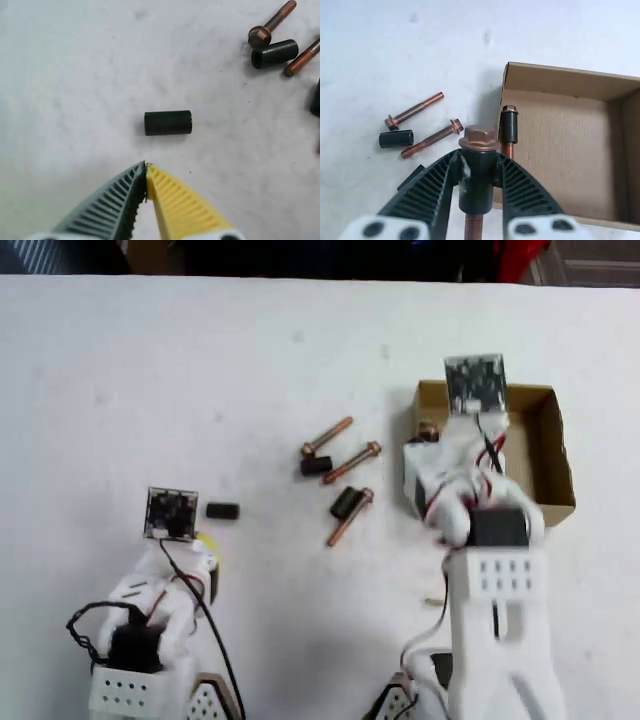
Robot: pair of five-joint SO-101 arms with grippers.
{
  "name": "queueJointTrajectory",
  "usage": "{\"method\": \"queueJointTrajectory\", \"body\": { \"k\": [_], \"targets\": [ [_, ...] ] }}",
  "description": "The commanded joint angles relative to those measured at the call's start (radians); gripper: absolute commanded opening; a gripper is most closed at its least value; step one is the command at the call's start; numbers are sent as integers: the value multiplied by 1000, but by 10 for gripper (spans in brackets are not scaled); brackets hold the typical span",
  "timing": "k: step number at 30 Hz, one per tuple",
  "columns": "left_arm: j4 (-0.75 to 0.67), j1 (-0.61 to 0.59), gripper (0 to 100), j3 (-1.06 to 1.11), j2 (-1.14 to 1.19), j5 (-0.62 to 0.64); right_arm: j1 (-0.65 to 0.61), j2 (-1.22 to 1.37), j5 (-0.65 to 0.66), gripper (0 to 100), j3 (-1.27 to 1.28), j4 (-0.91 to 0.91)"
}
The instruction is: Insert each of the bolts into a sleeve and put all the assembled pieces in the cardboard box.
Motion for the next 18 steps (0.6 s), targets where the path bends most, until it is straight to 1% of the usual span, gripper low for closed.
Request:
{"method": "queueJointTrajectory", "body": {
  "k": [1,3,7,10,18],
  "targets": [
    [5,-4,24,-3,-8,11,44,166,5,18,-163,-5],
    [11,-4,24,-3,-8,11,68,272,5,18,-226,-5],
    [66,-2,24,-3,-8,11,108,478,11,18,-350,-5],
    [75,-2,24,-3,-8,11,130,613,11,18,-439,-5],
    [75,-4,24,-3,-8,11,168,872,12,18,-667,-4]
  ]
}}
